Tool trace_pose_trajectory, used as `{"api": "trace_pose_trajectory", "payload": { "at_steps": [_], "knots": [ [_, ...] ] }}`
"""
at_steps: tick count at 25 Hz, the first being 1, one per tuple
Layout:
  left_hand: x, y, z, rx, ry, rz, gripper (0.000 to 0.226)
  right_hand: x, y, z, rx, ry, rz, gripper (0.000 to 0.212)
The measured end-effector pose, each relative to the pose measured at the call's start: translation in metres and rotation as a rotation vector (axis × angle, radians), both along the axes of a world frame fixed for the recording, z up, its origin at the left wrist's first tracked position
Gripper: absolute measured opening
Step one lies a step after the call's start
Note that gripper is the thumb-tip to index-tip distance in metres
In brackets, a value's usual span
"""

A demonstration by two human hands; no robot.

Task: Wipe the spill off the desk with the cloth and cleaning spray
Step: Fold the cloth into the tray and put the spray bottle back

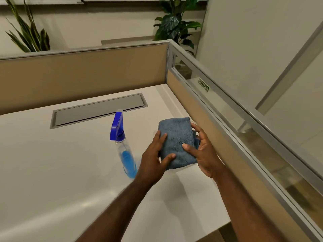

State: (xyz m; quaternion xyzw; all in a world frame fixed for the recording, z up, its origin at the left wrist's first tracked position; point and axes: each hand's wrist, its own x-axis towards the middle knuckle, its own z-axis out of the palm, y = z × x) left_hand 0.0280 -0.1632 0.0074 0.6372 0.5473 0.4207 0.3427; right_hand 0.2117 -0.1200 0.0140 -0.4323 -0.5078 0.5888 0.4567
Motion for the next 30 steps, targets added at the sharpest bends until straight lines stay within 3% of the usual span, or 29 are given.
{"api": "trace_pose_trajectory", "payload": {
  "at_steps": [4,9,11,14,24,28,30],
  "knots": [
    [0.008,0.026,-0.003,-0.061,0.213,0.042,0.069,-0.007,0.025,-0.005,0.217,-0.551,0.02,0.075],
    [0.024,0.048,-0.009,-0.183,0.376,0.046,0.068,-0.01,0.05,-0.015,0.396,-0.915,0.156,0.081],
    [0.032,0.053,-0.011,-0.205,0.476,0.058,0.066,-0.008,0.058,-0.024,0.443,-0.977,0.252,0.077],
    [0.042,0.057,-0.012,-0.205,0.626,0.08,0.058,-0.009,0.066,-0.032,0.39,-0.962,0.223,0.058],
    [0.058,0.067,0.005,-0.069,0.396,0.191,0.059,0.011,0.082,-0.009,0.404,-0.703,0.178,0.053],
    [0.057,0.065,-0.003,-0.132,0.33,0.152,0.063,0.015,0.086,-0.017,0.494,-0.899,0.17,0.056],
    [0.052,0.063,-0.013,-0.229,0.391,0.104,0.063,0.01,0.08,-0.026,0.555,-0.969,0.256,0.056]
  ]
}}
